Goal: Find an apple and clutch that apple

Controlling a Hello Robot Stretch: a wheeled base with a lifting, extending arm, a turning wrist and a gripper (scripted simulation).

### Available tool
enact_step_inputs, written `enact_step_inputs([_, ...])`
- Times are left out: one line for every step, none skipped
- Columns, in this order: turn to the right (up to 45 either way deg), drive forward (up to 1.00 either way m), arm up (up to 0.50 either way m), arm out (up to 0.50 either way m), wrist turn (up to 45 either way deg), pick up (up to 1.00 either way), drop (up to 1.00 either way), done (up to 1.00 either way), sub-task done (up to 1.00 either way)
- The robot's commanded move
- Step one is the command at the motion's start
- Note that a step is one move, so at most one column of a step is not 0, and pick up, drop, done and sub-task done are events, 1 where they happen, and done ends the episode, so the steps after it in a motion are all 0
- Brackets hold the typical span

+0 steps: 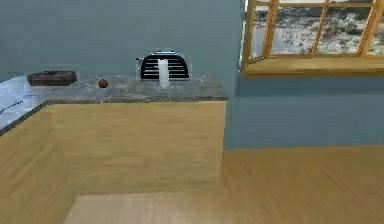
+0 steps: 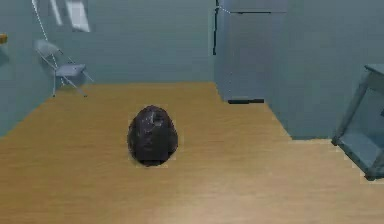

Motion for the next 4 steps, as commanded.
enact_step_inputs([-45.0, 0.00, 0.00, 0.00, 0.0, 0.00, 0.00, 0.00, 0.00])
enact_step_inputs([-21.0, 0.00, 0.00, 0.00, 0.0, 0.00, 0.00, 0.00, 0.00])
enact_step_inputs([0.0, 0.35, 0.00, 0.00, 0.0, 0.00, 0.00, 0.00, 0.00])
enact_step_inputs([-45.0, 0.00, 0.00, 0.00, 0.0, 0.00, 0.00, 0.00, 0.00])
